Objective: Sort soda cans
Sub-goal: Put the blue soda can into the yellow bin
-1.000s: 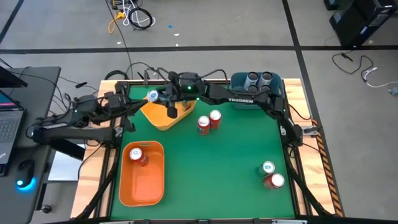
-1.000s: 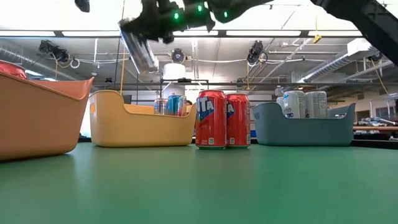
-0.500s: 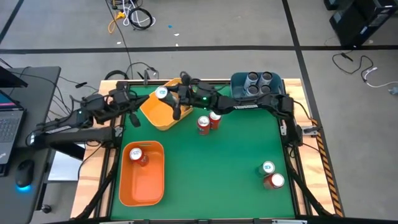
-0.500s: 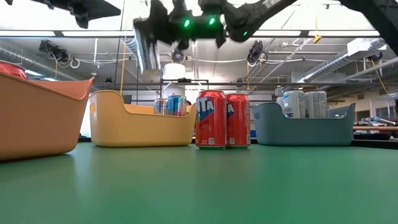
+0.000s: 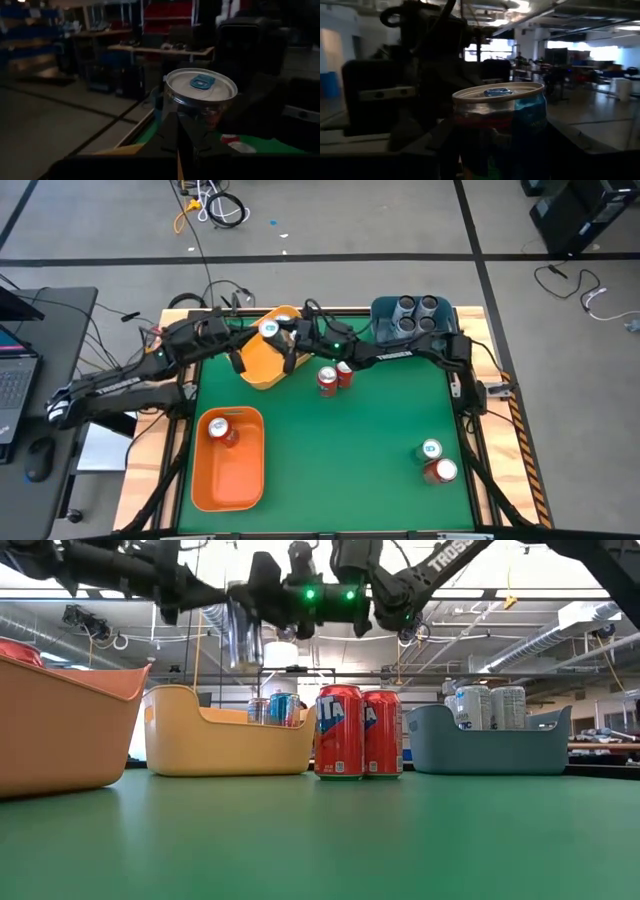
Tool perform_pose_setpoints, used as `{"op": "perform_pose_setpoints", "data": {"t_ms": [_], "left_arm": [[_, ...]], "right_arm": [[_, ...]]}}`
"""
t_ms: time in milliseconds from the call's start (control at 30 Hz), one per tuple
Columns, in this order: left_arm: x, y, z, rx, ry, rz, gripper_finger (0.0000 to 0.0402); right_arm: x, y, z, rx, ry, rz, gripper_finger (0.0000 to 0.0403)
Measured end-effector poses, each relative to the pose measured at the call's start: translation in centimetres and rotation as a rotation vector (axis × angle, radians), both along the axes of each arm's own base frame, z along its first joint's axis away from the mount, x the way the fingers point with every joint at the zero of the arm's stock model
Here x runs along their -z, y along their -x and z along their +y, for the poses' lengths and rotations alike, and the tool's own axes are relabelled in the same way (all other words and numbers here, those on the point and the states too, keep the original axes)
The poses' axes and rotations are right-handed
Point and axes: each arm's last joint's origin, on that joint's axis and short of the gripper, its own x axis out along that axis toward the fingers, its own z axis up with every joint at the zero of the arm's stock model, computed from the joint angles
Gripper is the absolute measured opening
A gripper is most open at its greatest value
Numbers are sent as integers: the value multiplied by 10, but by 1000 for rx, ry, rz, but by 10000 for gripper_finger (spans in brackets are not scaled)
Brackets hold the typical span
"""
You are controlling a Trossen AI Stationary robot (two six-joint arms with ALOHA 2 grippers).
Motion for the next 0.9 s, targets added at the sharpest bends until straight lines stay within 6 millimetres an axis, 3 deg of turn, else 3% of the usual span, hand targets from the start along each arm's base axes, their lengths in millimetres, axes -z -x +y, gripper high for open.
{"op": "perform_pose_setpoints", "data": {"t_ms": [167,367,567,900], "left_arm": [[-3,5,6,-38,2,3,0],[-19,24,3,-61,-60,-93,0],[-16,27,2,-56,-48,-69,0],[-13,26,2,-11,-26,-39,0]], "right_arm": [[14,-4,-3,87,-6,23,215],[52,-12,-7,93,-54,-12,215],[78,-20,6,71,-101,-53,215],[80,-24,22,118,-32,-38,215]]}}
